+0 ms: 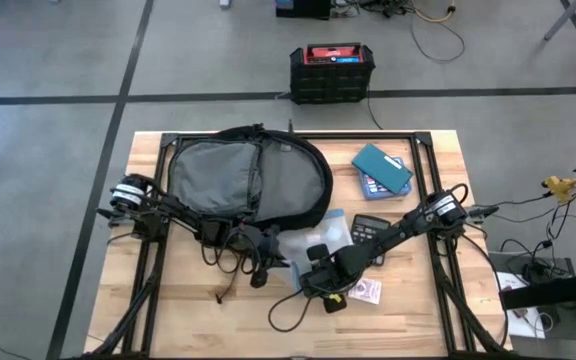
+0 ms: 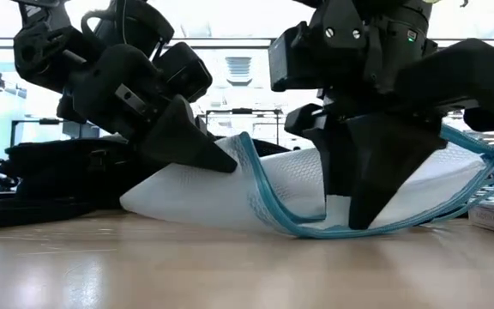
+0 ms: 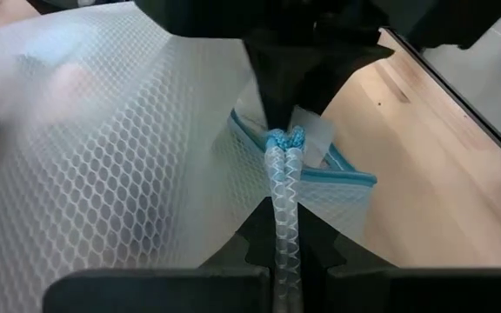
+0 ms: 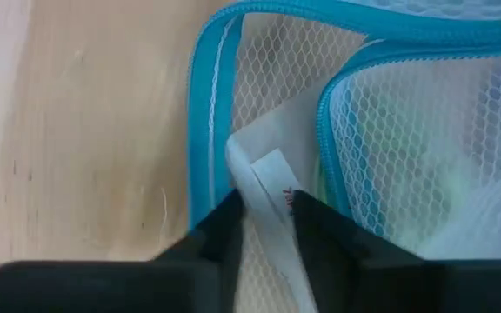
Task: Unpack backpack
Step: Remove the earphones from the blue zipper pouch
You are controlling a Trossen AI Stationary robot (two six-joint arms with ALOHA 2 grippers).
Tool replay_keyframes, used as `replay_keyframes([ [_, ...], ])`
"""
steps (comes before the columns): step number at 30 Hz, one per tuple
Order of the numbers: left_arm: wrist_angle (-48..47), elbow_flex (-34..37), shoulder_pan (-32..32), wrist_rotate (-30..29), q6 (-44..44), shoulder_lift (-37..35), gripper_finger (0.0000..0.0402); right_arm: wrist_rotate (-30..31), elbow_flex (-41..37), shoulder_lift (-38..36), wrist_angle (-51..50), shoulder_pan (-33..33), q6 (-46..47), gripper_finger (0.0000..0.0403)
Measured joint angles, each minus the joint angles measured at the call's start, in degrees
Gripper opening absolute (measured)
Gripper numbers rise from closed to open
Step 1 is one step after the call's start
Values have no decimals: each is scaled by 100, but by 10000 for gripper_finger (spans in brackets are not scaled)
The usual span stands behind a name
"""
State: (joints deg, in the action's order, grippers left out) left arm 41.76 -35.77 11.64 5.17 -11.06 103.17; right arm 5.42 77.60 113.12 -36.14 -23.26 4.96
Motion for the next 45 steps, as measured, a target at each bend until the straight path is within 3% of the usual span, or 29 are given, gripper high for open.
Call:
replay_keyframes([
  [2,-10,1,0,-10,-13,1,0,-124,143,0,-118,-14,4,11],
  [14,-479,31,4,-312,-150,1,0,-243,1528,-28,-1343,-679,391,1],
  [20,-404,22,22,-315,-191,3,0,508,1516,46,-1278,-800,374,5],
  [28,-168,17,201,-313,-13,-316,0,9,1448,230,-1725,-658,942,62],
  [34,-179,22,422,-312,179,-651,0,61,1367,197,-2682,-653,1610,113],
  [45,-342,22,767,-308,310,-920,0,-49,1017,214,-2488,-272,1774,151],
])
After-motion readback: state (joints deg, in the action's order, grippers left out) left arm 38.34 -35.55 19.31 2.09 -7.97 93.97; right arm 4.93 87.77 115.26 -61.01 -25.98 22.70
